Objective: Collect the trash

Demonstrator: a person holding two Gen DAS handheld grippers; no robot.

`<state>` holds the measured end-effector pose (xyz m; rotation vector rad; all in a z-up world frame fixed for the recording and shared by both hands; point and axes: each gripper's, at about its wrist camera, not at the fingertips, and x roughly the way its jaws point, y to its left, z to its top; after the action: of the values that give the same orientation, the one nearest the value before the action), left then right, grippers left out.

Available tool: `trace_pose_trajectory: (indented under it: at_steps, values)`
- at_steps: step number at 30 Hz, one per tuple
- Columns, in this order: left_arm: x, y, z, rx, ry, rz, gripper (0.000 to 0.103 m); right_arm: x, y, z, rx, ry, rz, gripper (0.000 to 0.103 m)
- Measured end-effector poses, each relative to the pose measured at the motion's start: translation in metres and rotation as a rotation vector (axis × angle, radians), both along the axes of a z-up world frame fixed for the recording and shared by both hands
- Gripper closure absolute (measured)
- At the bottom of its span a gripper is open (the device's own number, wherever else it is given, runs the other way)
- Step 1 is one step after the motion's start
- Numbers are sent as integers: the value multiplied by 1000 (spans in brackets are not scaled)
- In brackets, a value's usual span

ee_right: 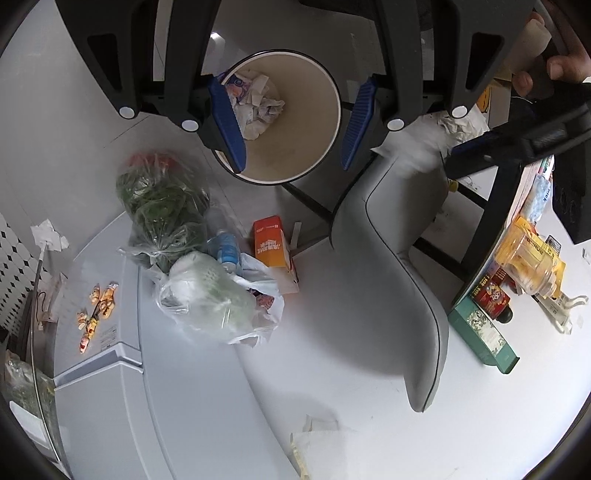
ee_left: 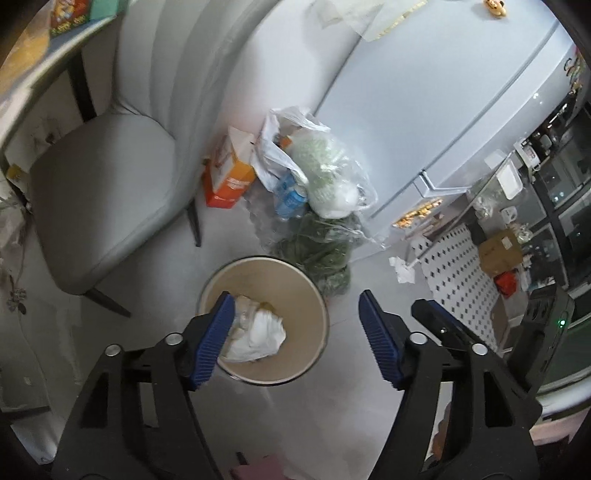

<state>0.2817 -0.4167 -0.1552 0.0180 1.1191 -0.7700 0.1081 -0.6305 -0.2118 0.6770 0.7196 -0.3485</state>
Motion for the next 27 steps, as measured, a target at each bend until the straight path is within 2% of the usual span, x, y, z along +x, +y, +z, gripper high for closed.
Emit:
trace_pose_trajectory:
  at_steps: [6,9,11,14,17,20,27]
  values:
    - [2,35,23,1,-52,66,22,7,20,8,8,-13,39,46]
    - [2,54,33,0,-73,99,18,11,34,16,1,-21,58,39]
    - [-2,68,41,14,-97,127,16,13,45,24,-9,-25,73,27]
    - [-7,90,52,16,-129,172,8,15,58,37,-23,-36,96,18]
    - [-14,114,64,0,-170,209,6,17,74,52,-31,-44,124,11]
    - [-18,141,76,-5,-199,268,6,21,95,66,-39,-54,157,8]
    - [-37,203,107,-10,-251,362,6,28,150,104,-46,-82,272,8]
